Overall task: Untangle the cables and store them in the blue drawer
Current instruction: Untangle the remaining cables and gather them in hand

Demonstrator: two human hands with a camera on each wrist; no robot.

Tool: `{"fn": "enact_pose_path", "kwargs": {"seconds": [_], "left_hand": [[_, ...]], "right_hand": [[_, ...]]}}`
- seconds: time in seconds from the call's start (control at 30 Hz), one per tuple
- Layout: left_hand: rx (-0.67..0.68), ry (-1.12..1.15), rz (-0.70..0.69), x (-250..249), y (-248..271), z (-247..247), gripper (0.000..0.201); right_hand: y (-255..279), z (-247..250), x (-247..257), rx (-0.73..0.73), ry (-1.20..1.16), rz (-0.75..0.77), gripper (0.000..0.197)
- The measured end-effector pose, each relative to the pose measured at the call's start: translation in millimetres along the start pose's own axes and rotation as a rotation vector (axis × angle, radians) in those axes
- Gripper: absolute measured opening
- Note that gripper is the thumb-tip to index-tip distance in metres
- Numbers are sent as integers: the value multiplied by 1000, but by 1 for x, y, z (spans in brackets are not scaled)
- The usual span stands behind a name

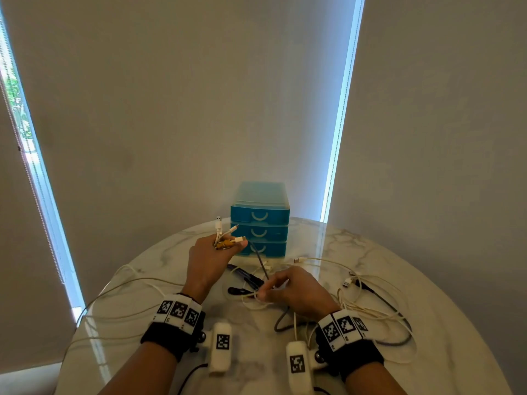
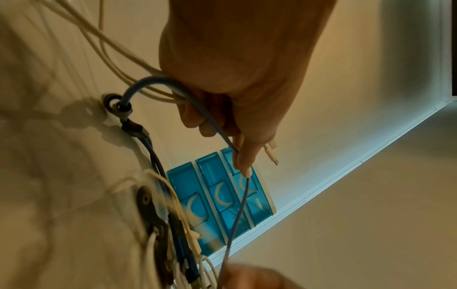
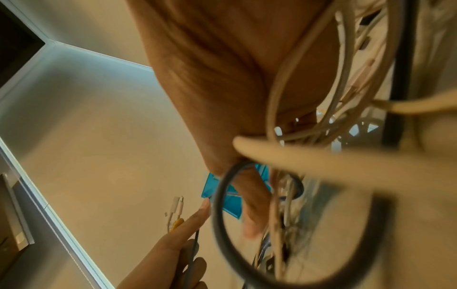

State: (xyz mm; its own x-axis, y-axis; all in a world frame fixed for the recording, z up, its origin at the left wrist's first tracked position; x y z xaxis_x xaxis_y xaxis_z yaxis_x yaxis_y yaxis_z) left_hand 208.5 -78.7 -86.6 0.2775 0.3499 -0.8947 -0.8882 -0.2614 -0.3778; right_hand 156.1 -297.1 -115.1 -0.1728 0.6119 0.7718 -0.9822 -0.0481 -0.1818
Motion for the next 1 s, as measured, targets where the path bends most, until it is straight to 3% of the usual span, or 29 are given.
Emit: {"fn": "enact_pose_path", "kwargs": {"seconds": [0.03,0.17,0.23,0.33,0.5,0.6,0.73,0.87,0.93,1.0], "left_hand": [[-4,-5,-1,0,0,0,27],[-27,17,30,3,-1,3,26],[-38,18,51,6,-2,4,27],[-42,12,81,9,-2,4,27],[-31,-47,83,12,-3,5,15],[19,-24,11,-2,-1,2,31],[224,-11,-157,-34,12,-5,31],[512,-181,-140,-31,24,-20,33],[539,-277,-165,-22,21,-24,32],[482,-264,-189,-20,17,-22,29]], "right_hand": [[0,3,3,-66,-71,28,7],[1,38,10,-558,-611,25,5],[2,50,8,-653,-822,0,4],[4,51,5,-653,-1026,-56,9],[1,52,1,-658,-1102,-124,12],[0,52,4,-599,-1007,-122,13],[2,46,6,-549,-917,-110,19],[2,43,8,-491,-845,-86,24],[3,41,11,-446,-777,-70,26],[4,38,15,-392,-738,-56,24]]}}
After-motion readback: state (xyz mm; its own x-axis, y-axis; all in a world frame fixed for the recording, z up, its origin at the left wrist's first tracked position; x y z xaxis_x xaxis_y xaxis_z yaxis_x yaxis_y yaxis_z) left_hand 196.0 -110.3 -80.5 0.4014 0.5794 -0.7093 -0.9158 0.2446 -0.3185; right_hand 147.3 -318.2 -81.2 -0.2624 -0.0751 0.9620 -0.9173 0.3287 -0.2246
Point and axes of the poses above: each hand's wrist, its own y-axis away from the middle knuckle, its own z-axis out of the back of the hand, x = y × z, the point moved 4 cm from there along -y, towards the middle knuckle, and after that the axes turned 8 degrees about -x, right-handed, at the moved point
